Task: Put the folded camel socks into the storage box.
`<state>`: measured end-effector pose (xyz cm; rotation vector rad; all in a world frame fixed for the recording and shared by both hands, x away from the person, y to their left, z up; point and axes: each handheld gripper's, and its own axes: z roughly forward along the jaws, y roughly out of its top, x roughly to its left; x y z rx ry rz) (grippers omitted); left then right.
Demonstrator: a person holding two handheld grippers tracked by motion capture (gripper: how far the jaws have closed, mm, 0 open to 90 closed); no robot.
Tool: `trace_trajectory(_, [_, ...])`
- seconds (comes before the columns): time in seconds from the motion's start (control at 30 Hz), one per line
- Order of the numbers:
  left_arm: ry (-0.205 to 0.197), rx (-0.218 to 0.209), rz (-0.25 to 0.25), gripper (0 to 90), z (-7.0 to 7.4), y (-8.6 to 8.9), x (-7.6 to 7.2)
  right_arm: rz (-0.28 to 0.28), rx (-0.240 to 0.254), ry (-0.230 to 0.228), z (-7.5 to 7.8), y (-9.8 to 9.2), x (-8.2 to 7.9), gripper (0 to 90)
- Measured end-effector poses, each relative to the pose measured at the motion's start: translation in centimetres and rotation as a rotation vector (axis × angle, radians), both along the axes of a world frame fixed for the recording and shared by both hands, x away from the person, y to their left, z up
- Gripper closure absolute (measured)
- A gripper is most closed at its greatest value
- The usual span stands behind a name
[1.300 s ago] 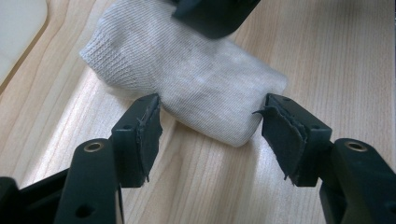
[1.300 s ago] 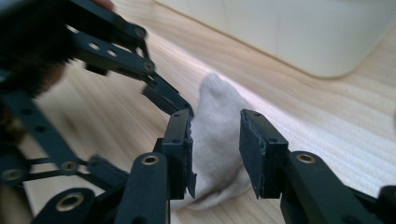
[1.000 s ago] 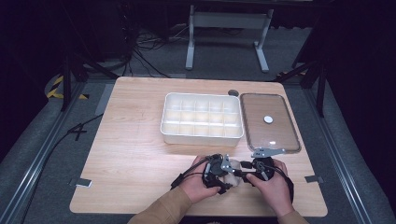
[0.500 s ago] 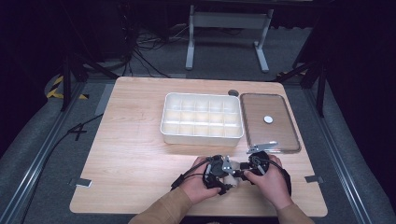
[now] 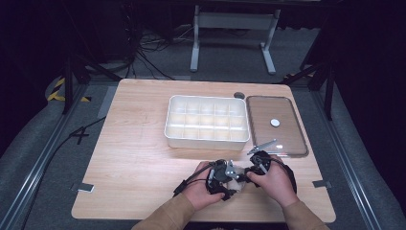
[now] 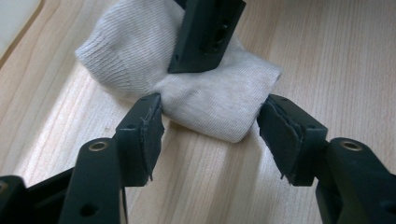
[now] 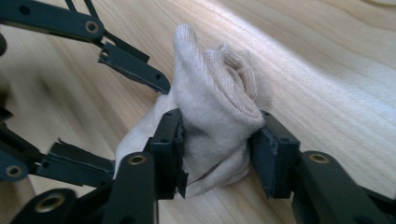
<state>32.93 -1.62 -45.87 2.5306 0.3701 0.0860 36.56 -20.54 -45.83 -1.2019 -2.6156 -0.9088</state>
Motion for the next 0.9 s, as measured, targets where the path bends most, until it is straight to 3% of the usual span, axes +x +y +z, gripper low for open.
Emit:
trace_trajectory(0.1, [0.006, -0.009, 0.008, 40.4, 0.0, 0.2, 0.0, 0.010, 0.018, 0.018, 0.0, 0.0, 0.1, 65.2])
trace_trajectory(0.37, [0.011, -0.030, 0.021, 41.3, 0.3, 1.2, 0.3, 0.022, 0.043, -0.002, 0.0, -0.2, -0.1, 73.1])
trace_trajectory(0.67, [0.011, -0.052, 0.088, 40.9, 1.3, 3.9, 1.2, 0.033, 0.086, -0.003, 0.2, -0.9, 0.0, 74.7])
trace_trajectory(0.9, [0.005, -0.053, 0.140, 39.6, 2.0, 6.9, 1.9, 0.023, 0.104, -0.029, 1.6, -2.2, 0.4, 74.7])
